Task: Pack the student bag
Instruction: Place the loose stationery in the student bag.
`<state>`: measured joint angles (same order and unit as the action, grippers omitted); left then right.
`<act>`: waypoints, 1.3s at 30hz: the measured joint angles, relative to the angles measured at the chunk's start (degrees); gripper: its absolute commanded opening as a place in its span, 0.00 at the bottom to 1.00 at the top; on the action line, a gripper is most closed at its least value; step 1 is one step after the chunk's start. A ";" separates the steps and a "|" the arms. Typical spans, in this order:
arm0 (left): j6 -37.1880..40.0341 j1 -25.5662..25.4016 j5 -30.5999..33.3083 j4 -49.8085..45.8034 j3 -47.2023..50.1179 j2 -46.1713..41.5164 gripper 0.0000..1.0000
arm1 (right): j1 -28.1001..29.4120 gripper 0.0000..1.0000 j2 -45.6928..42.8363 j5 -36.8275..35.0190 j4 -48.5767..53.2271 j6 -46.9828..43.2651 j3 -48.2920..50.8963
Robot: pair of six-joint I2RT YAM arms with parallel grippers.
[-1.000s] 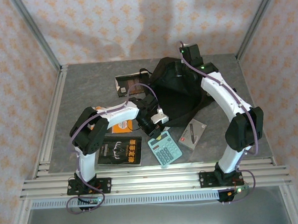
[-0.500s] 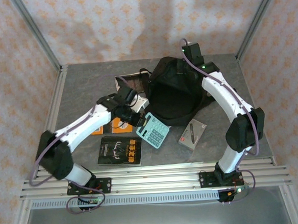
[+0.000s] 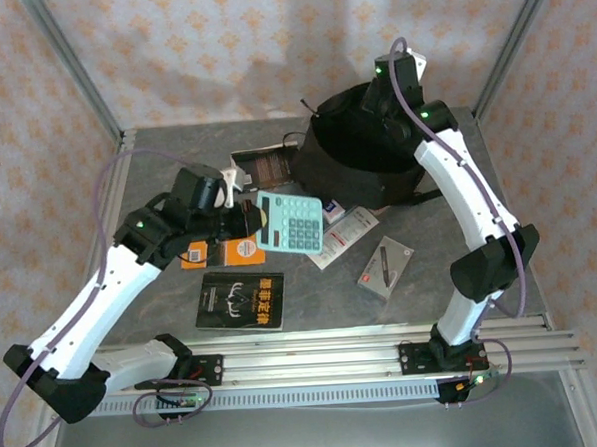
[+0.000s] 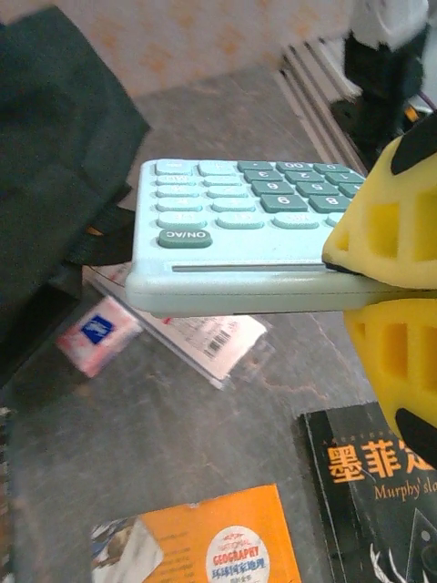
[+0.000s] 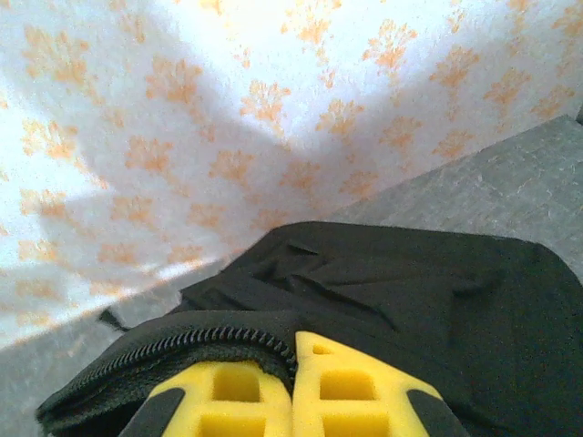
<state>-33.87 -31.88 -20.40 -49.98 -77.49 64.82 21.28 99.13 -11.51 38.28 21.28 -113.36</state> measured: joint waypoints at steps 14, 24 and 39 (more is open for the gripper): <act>-14.10 1.66 10.60 -6.69 -31.21 15.26 0.00 | 6.34 0.00 5.18 -4.90 8.26 16.48 -4.20; -21.62 2.36 10.67 -10.45 -35.65 26.01 0.00 | 6.43 0.00 2.21 -3.50 5.33 27.28 4.22; -27.61 -1.64 14.36 -11.87 -41.05 44.02 0.00 | 6.45 0.00 4.76 -1.60 5.42 38.21 -2.56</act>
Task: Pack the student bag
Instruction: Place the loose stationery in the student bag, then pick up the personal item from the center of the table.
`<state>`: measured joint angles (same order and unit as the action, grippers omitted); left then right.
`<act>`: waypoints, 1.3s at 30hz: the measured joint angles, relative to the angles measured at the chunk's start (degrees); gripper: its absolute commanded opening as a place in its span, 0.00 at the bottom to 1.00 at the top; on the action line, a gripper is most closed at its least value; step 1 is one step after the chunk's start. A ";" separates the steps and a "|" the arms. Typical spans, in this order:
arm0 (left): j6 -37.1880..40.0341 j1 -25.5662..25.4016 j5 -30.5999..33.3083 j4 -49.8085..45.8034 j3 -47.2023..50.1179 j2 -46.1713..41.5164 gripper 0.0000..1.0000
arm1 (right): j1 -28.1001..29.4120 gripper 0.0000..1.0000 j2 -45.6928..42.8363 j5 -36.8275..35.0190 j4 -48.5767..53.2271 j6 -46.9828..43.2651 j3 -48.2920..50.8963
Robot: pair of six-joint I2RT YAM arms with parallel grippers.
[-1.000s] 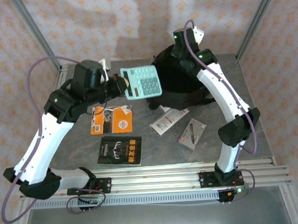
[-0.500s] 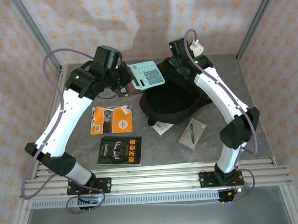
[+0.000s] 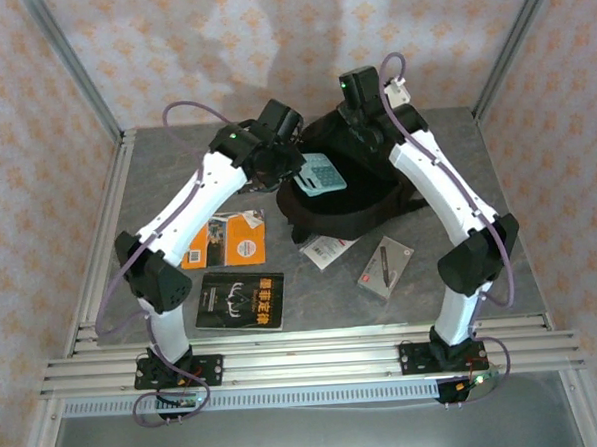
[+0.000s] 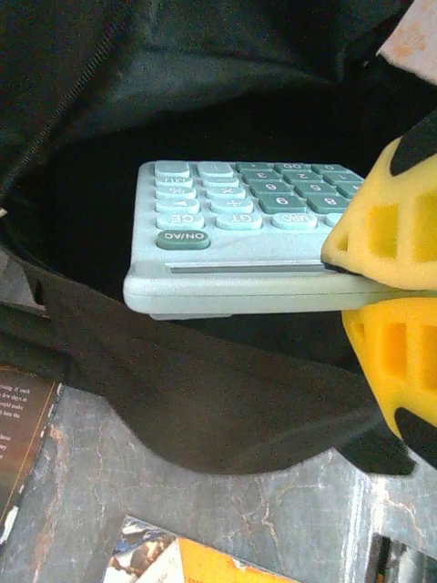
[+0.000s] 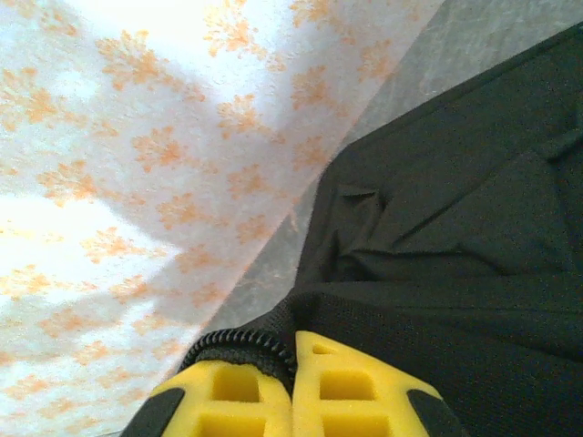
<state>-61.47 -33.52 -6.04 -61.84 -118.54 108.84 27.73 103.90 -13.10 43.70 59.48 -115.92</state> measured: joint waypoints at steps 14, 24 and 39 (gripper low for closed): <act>-4.17 0.92 -5.60 12.48 -14.84 22.14 0.15 | 0.46 0.00 8.94 3.50 0.04 7.96 -7.52; -2.95 1.44 -10.05 15.26 -30.21 31.80 0.87 | -1.81 0.00 10.01 3.72 -3.04 9.51 -8.48; 14.25 4.17 -10.05 11.85 -20.98 6.84 0.87 | -10.86 0.00 9.99 9.55 -3.58 3.32 -10.34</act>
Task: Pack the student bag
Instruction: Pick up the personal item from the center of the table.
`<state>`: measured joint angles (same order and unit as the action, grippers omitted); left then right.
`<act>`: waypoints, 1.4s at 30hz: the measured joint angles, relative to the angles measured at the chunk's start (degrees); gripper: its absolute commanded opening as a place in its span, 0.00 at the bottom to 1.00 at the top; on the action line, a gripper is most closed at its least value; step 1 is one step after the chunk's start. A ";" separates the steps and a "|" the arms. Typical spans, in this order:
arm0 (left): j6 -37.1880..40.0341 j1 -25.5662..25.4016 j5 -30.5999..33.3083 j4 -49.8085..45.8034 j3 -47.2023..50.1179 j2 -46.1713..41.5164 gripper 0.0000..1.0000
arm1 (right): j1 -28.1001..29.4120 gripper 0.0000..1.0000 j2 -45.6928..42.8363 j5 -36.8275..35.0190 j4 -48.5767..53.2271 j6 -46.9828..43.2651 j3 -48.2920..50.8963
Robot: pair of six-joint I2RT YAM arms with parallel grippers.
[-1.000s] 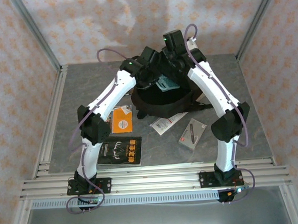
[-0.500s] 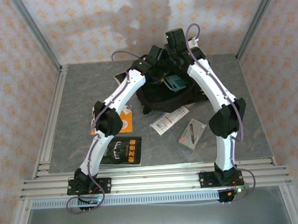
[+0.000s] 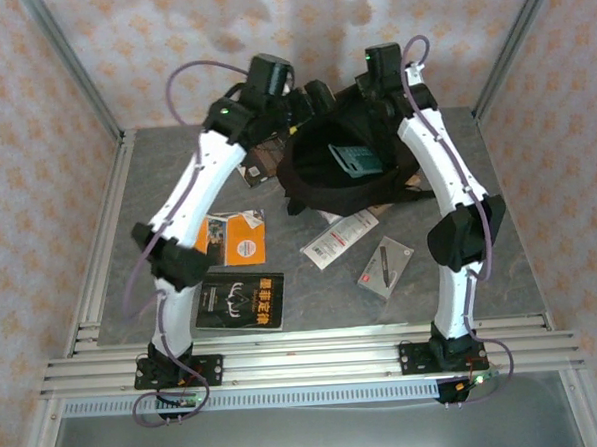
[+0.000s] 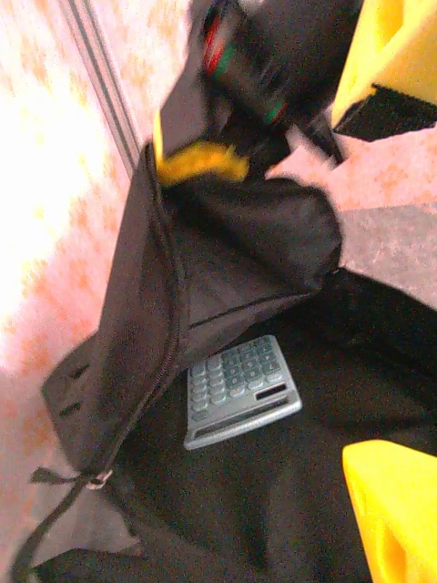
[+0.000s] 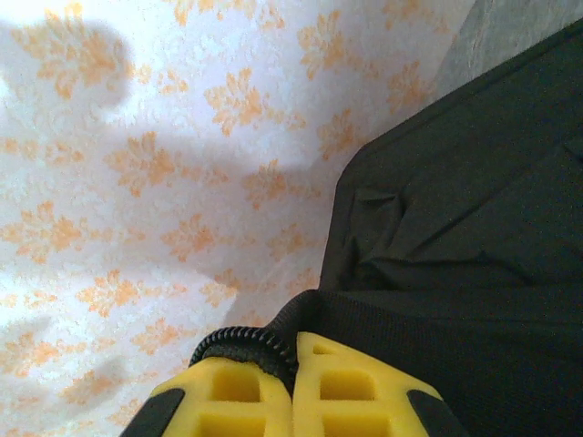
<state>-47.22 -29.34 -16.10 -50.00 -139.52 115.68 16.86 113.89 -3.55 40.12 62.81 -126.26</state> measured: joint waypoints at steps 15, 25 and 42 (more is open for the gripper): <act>-6.10 -2.58 13.46 -7.32 16.37 -3.74 0.95 | -6.97 0.00 0.48 -1.07 3.26 -8.35 -3.34; -12.15 -4.68 13.57 -10.84 18.23 2.75 0.96 | -9.94 0.00 4.00 -4.83 9.57 -13.42 -11.65; -21.57 -8.66 9.25 -10.62 15.23 18.01 0.95 | -10.49 0.00 8.55 -14.34 12.17 -12.92 -11.13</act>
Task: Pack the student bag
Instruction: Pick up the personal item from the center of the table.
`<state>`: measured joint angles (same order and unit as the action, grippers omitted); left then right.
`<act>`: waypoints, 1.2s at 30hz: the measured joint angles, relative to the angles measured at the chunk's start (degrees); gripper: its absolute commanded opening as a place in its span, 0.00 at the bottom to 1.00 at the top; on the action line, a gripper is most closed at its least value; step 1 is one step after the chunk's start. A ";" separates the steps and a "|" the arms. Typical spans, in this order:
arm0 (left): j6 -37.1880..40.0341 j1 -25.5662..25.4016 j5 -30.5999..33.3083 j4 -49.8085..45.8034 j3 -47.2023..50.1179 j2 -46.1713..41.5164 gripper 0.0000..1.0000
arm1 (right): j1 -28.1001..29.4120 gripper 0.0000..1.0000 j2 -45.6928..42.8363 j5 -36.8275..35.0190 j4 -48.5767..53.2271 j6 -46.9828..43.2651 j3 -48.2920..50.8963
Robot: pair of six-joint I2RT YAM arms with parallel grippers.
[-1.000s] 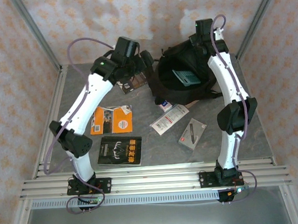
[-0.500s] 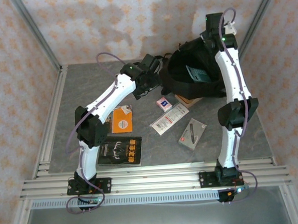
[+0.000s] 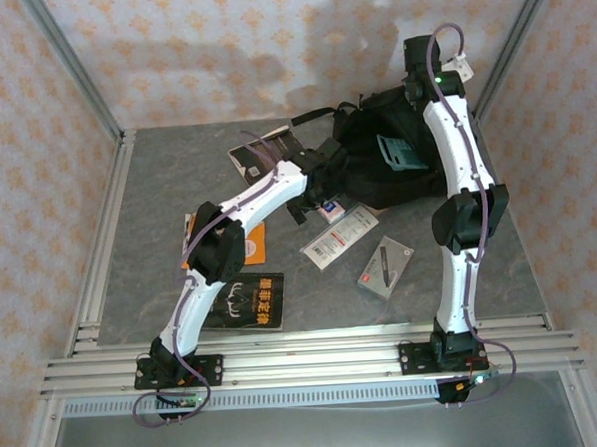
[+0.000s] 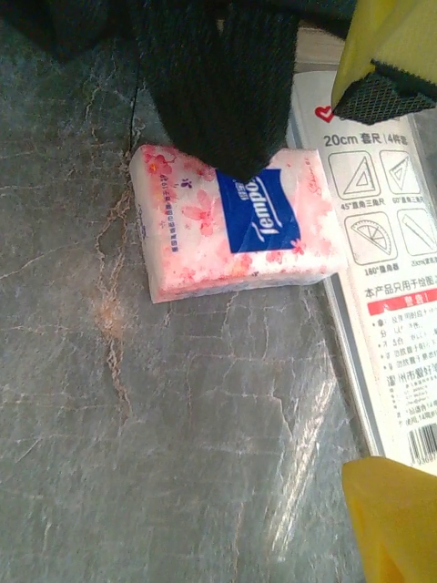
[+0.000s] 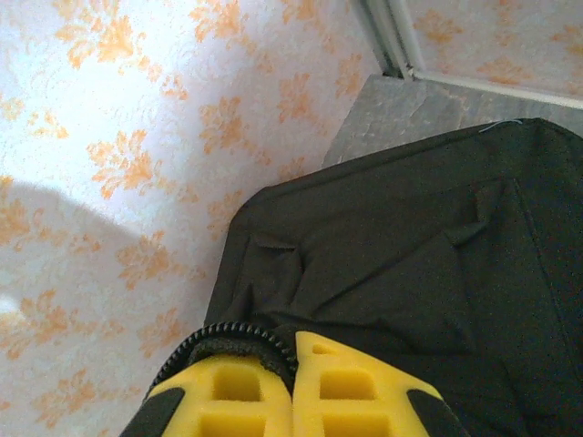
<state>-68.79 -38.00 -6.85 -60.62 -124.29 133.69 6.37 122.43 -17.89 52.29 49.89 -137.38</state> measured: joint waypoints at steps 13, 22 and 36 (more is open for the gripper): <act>-0.22 0.02 -0.02 0.37 -8.22 7.43 0.94 | -3.19 0.00 -0.02 -0.48 -2.01 6.49 4.68; -0.31 0.63 0.20 -0.46 -12.17 13.40 0.76 | -3.21 0.00 -0.15 0.74 -4.50 8.22 9.64; 2.80 2.45 0.76 2.03 -0.31 7.32 0.51 | -2.78 0.00 -3.67 7.50 -7.74 4.07 14.25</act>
<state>-66.00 -35.55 -6.09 -58.59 -124.60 141.01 3.60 118.76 -10.39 44.56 53.95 -123.13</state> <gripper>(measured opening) 0.517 0.044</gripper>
